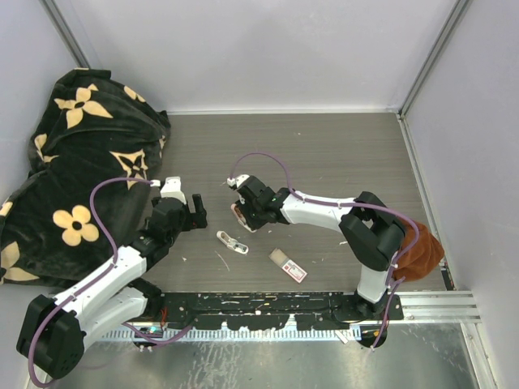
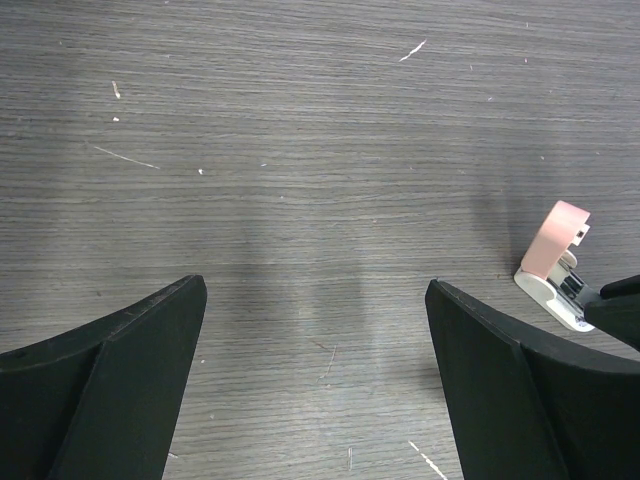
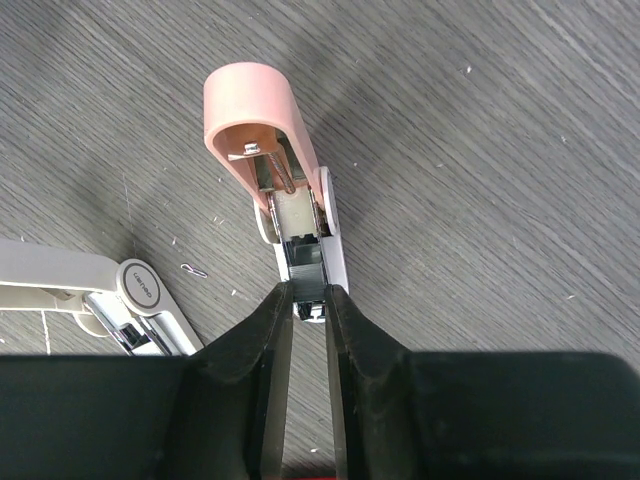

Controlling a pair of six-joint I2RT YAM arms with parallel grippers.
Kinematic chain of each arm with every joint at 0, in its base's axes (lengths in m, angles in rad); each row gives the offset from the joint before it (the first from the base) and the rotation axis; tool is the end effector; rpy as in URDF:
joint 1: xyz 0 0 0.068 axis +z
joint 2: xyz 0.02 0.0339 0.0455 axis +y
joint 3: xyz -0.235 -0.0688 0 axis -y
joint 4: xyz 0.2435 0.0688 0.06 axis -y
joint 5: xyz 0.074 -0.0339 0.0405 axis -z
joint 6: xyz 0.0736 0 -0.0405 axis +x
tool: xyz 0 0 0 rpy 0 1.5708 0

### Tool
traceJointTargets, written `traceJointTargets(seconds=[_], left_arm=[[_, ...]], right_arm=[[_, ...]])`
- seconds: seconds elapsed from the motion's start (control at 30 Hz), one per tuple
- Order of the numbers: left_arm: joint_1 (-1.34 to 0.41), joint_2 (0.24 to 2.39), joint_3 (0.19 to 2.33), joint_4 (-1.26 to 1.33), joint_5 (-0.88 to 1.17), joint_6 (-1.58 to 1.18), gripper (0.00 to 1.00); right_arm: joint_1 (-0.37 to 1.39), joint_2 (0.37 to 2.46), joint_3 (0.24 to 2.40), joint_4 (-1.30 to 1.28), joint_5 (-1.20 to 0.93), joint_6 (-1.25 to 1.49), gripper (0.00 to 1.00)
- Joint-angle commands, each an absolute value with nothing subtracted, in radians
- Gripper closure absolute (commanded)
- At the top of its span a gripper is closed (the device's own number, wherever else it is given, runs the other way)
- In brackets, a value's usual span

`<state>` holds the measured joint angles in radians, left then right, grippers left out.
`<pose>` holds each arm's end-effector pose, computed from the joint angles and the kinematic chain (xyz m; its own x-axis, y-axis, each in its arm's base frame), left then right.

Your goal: Load the staples into the stapler

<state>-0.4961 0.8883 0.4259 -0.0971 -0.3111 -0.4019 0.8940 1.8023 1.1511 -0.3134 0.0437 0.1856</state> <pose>0.2205 -0.0937 0.1645 -0.5176 -0.1433 -0.8435 0.0245 0.9830 -0.1820 0.2455 0.3005 0.1211 -0.6467 -0.5106 -0.5666 -0.6552 0.7523 0.0699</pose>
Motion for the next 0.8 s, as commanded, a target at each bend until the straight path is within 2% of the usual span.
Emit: traceJointTargets(seconds=[0.0,0.2,0.53,0.77], left_arm=[[-0.494,0.883,0.434,-0.040,-0.327,-0.387,0.06],[-0.494,0.884,0.433,-0.040,-0.326,-0.387,0.06],[-0.495,0.867,0.428,-0.040,-0.335,-0.387,0.06],[-0.495,0.832,0.414,-0.040,-0.344,-0.383,0.06]], right_arm=[[0.890,1.796,1.191,-0.298,0.066,0.175,0.74],[0.890,1.792,1.195,-0.298,0.063,0.175,0.67],[0.890,1.754,1.193,-0.296,0.066,0.179,0.63],[0.890,1.638,1.141,-0.273,0.092,0.203,0.53]])
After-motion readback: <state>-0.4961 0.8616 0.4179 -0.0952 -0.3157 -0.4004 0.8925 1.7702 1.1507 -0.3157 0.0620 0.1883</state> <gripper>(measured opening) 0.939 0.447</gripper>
